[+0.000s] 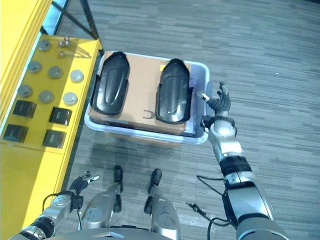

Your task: Move parts from the plastic box to the shelf.

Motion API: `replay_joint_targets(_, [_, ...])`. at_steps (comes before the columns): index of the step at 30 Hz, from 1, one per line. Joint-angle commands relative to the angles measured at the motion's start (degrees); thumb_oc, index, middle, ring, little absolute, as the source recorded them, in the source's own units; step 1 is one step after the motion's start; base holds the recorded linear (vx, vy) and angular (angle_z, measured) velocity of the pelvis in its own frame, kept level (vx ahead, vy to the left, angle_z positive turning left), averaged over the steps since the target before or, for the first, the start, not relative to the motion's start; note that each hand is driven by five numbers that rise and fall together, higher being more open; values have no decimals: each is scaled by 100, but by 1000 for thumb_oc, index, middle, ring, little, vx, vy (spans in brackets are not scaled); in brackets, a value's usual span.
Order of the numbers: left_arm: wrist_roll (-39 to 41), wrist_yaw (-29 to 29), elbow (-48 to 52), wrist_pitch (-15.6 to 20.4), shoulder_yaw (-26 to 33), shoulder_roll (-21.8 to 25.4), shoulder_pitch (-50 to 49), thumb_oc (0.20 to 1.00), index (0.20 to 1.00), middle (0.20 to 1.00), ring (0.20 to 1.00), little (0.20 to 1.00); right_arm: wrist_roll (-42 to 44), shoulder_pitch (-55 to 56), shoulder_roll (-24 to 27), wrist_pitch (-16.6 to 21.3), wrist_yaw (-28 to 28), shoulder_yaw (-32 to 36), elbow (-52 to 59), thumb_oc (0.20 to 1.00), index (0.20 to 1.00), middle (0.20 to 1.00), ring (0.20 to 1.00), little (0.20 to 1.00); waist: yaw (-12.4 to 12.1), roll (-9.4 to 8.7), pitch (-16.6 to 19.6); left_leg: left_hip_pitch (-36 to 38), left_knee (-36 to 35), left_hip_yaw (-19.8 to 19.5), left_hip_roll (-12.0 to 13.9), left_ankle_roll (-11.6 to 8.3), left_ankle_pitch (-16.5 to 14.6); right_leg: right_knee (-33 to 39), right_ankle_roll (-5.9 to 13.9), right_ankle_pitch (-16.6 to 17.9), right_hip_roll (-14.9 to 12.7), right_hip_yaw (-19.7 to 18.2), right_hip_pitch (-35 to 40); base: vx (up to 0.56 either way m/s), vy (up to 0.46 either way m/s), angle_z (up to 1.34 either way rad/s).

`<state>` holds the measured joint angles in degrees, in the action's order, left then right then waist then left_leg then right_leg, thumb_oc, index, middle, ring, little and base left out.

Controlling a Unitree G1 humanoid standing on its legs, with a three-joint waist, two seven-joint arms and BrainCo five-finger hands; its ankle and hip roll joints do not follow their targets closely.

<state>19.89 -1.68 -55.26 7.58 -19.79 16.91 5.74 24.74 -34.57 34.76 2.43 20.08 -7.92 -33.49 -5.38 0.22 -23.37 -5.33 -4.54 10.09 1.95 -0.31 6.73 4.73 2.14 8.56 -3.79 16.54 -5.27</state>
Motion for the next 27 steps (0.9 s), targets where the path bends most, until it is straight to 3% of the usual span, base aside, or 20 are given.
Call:
replay_joint_targets(1, [93,11,-315,246,-191,-10,163,1000,1000,1000,1000,1000,106,-6,437,-128,-33,-168,-276,1000,1000,1000,1000,1000,-8,-98,112,-70,-46,-389,71,-184,-344,27,402,-470,-301,-134,275,-14,37,9])
replay_joint_targets(6, [319,-23,-350,318,-244,34,297,1000,1000,1000,1000,1000,-52,-626,710,-367,-121,-422,-1003,1000,1000,1000,1000,1000,-111,0,-30,-216,-46,-504,13,-195,-289,-27,408,-450,-374,-5,139,-24,31,13])
replay_joint_targets(10, [526,-63,-357,399,-359,57,456,1000,1000,1000,1000,1000,-571,-1150,884,-867,124,-707,-1706,1000,1000,1000,1000,1000,-179,99,-140,-323,-46,-568,-40,-195,-278,-90,423,-448,-418,62,9,-28,29,12])
replay_joint_targets(14, [728,-163,-213,528,-484,38,541,1000,1000,1000,1000,1000,-752,-1591,1034,-1448,-481,-1164,-2241,1000,1000,1000,1000,1000,-243,222,-303,-418,-46,-649,-107,-192,-252,-137,441,-425,-481,117,-118,-23,48,11])
replay_joint_targets(22, [753,-213,71,561,-571,133,510,1000,1000,1000,1000,1000,-1244,-2117,1240,-1307,-1514,-1746,-2750,1000,1000,1000,1000,1000,-368,377,-537,-640,-46,-734,-186,-208,-174,-106,522,-311,-600,213,-320,-31,23,7])
replay_joint_targets(23, [746,-210,75,566,-569,139,498,1000,1000,1000,1000,1000,-1215,-2137,1246,-1274,-1519,-1788,-2772,705,705,705,705,705,-374,385,-549,-656,-46,-736,-190,-211,-168,-107,529,-306,-608,224,-330,-35,8,9])
replay_joint_targets(24, [746,-207,98,556,-568,166,477,1000,1000,1000,1000,1000,-1058,-2160,1257,-1254,-1579,-1821,-2765,200,200,200,200,200,-384,395,-561,-676,-46,-743,-197,-217,-164,-114,535,-305,-619,232,-348,-32,14,7])
replay_joint_targets(27, [729,-175,146,521,-568,192,449,1000,1000,1000,1000,1000,-1131,-2177,1238,-1281,-1651,-1794,-2662,200,200,200,200,200,-375,400,-578,-676,-46,-751,-211,-223,-163,-131,540,-309,-627,240,-362,-10,6,2])
